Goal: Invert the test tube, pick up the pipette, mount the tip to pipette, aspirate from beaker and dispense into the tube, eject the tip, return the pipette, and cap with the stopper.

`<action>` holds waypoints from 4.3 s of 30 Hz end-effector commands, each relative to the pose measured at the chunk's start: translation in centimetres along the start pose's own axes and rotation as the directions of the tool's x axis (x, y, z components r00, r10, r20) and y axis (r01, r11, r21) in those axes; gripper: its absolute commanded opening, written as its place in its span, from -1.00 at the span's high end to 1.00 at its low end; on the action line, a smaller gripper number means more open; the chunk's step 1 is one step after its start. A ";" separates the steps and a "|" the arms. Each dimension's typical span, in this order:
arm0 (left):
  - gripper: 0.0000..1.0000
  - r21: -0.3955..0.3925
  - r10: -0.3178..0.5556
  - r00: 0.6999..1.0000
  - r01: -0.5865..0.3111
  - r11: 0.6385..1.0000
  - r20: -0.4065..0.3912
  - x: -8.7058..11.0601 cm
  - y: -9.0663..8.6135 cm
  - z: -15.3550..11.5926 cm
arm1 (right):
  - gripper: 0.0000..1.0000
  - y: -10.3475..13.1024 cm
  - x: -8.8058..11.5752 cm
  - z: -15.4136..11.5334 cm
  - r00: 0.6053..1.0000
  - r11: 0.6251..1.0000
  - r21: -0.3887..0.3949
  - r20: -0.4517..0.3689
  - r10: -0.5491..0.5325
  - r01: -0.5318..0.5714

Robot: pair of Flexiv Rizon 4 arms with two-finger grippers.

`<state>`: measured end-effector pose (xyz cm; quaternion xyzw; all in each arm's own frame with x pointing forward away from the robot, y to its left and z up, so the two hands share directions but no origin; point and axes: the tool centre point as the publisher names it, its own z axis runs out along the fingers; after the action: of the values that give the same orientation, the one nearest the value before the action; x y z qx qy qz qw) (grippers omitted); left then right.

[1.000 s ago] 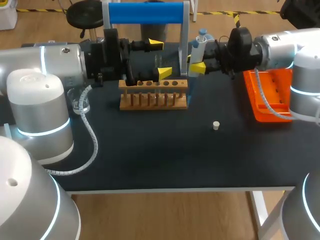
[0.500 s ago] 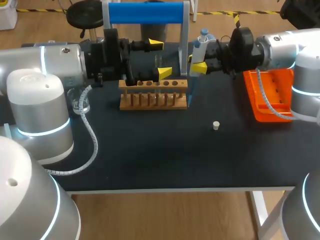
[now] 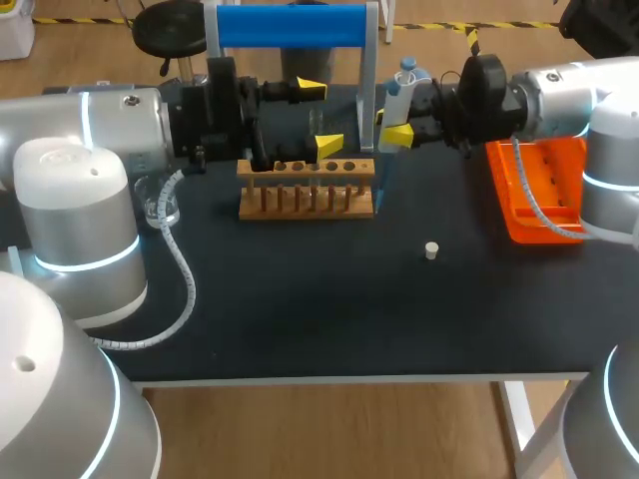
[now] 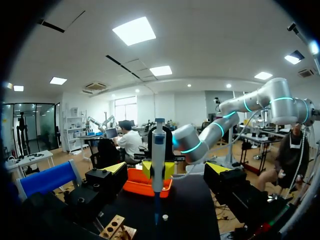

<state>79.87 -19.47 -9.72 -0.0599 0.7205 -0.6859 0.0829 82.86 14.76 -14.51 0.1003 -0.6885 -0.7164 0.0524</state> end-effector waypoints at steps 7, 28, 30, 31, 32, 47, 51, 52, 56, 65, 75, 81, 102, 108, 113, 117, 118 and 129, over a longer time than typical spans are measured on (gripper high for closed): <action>-1.00 0.003 0.001 1.000 -0.001 1.000 0.000 0.0 0.1 0.0 | 1.00 1.0 0.5 -3.4 1.000 1.000 0.022 -0.005 0.015 -0.015; -1.00 0.003 0.001 1.000 -0.001 1.000 0.000 0.0 0.1 0.0 | 1.00 4.7 -0.8 -15.5 0.999 0.999 0.033 0.013 -0.039 0.038; -1.00 0.003 0.001 1.000 -0.001 1.000 0.000 0.0 0.1 0.0 | 1.00 4.9 -0.7 -16.7 0.999 0.998 0.035 0.024 -0.045 0.044; -1.00 0.003 0.001 1.000 -0.001 1.000 0.000 0.0 0.1 0.0 | 1.00 4.9 -0.7 -17.2 0.998 0.998 0.038 0.031 -0.047 0.046; -1.00 0.003 0.001 1.000 -0.001 1.000 0.000 0.0 0.1 0.0 | 1.00 4.9 -0.7 -17.8 0.998 0.998 0.039 0.035 -0.047 0.045; -1.00 0.003 0.001 1.000 -0.001 1.000 0.000 0.0 0.1 0.0 | 1.00 4.4 -0.9 -24.9 0.997 0.999 0.022 0.069 -0.032 0.031; -1.00 0.003 0.001 1.000 -0.001 1.000 0.000 0.0 0.1 0.0 | 1.00 4.3 -0.8 -26.2 0.997 0.999 0.018 0.062 -0.036 0.035; -1.00 0.003 0.001 1.000 -0.001 1.000 0.000 0.0 0.1 0.0 | 1.00 4.1 -0.8 -26.7 0.998 0.999 0.015 0.059 -0.036 0.035; -1.00 0.003 0.001 1.000 -0.001 1.000 0.000 0.0 0.1 0.0 | 1.00 3.6 -0.7 -28.0 0.998 0.999 0.008 0.055 -0.033 0.032; -1.00 0.003 0.001 1.000 -0.001 1.000 0.000 0.0 0.1 0.0 | 1.00 2.7 -0.8 -30.6 0.999 0.999 0.012 0.042 -0.031 0.031; -1.00 0.003 0.001 1.000 -0.001 1.000 0.000 0.0 0.1 0.0 | 1.00 2.2 -0.8 -31.7 0.999 1.000 0.017 0.051 -0.017 0.016; -1.00 0.003 0.001 1.000 -0.001 1.000 0.000 0.0 0.1 0.0 | 1.00 1.4 -0.8 -31.9 0.998 1.000 0.026 0.068 0.008 -0.010; -1.00 0.003 0.001 1.000 -0.001 1.000 0.000 0.0 0.1 0.0 | 1.00 1.1 -0.8 -32.1 0.997 0.999 0.035 0.080 0.019 -0.021; -1.00 0.003 0.001 1.000 -0.001 1.000 0.000 0.0 0.1 0.0 | 1.00 1.1 -0.7 -32.1 0.997 0.999 0.046 0.077 0.018 -0.022; -1.00 0.003 0.001 1.000 -0.001 1.000 0.000 0.0 0.1 0.0 | 1.00 1.1 -0.6 -32.2 0.997 0.999 0.049 0.079 0.018 -0.022; -1.00 0.003 0.001 1.000 -0.001 1.000 0.000 0.0 0.1 0.0 | 1.00 1.2 -0.6 -32.2 0.997 0.999 0.049 0.080 0.018 -0.022; -1.00 0.003 0.001 1.000 -0.001 1.000 0.000 0.0 0.1 0.0 | 1.00 1.2 -0.6 -32.2 0.997 0.999 0.049 0.080 0.018 -0.022; -1.00 0.003 0.001 1.000 -0.001 1.000 0.000 0.0 0.1 0.0 | 1.00 1.2 -0.6 -32.2 0.997 0.999 0.049 0.080 0.018 -0.022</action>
<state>79.87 -19.47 -9.72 -0.0599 0.7205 -0.6859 0.0829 90.42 -16.63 -14.44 0.0668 -0.7071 -0.7032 0.0309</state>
